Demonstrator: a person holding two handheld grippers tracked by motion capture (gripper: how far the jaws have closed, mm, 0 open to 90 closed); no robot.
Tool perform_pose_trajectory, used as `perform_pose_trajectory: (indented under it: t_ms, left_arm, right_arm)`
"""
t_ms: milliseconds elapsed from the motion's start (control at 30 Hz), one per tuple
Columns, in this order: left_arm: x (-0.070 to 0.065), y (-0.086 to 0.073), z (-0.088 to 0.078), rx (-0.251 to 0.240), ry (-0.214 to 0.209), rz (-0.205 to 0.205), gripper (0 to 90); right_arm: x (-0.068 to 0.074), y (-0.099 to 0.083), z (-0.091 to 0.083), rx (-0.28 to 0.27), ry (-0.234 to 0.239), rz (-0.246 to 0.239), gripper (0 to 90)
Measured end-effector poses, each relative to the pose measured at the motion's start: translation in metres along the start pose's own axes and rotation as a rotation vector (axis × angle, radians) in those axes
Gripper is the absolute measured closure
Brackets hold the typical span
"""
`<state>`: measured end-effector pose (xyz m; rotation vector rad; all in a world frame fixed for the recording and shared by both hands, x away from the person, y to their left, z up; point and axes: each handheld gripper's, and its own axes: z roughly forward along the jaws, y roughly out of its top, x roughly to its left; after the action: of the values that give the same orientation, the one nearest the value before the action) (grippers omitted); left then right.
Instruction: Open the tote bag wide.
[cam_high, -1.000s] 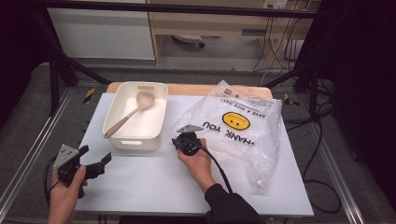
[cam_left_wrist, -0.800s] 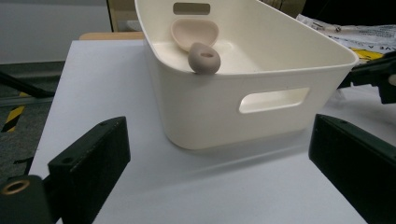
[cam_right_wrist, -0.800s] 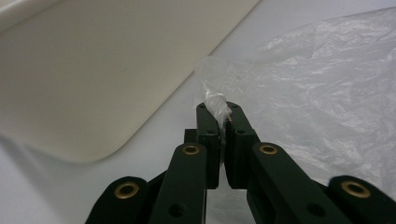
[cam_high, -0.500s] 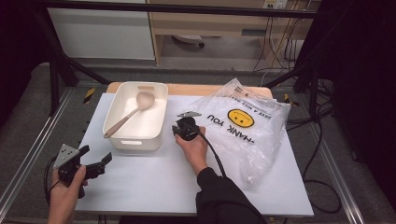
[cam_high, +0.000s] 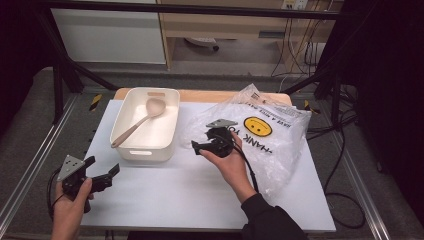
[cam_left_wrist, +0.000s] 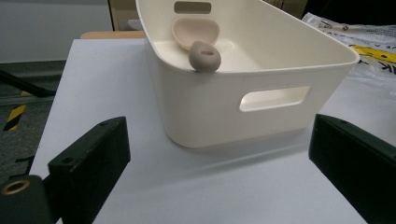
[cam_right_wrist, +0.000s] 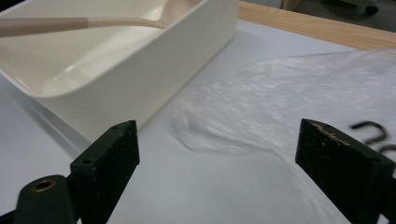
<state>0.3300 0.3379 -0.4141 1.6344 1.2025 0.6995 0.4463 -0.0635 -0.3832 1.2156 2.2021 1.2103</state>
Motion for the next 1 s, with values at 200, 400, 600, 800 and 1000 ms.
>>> perform_pose_trajectory:
  t_ms: [200, 400, 600, 800, 1000]
  left_arm:
    - [0.000, 0.000, 0.000, 0.002, 0.002, -0.001, 4.7]
    - [0.001, -0.003, 0.001, 0.009, 0.004, -0.011, 4.7]
    - [0.002, -0.003, 0.002, 0.013, 0.012, -0.021, 4.6]
    - [0.003, -0.004, 0.003, 0.022, 0.025, -0.019, 4.7]
    - [0.004, -0.004, 0.000, 0.008, 0.025, -0.030, 4.7]
  right_arm:
    - [-0.033, -0.011, -0.026, -0.012, -0.004, 0.008, 10.2]
    - [-0.066, -0.020, -0.038, -0.008, 0.001, -0.002, 9.5]
    - [-0.090, -0.030, -0.030, 0.017, -0.003, -0.001, 8.3]
    - [-0.100, -0.042, -0.017, 0.053, -0.012, -0.011, 9.0]
    - [-0.106, -0.052, -0.011, 0.089, -0.021, -0.004, 7.5]
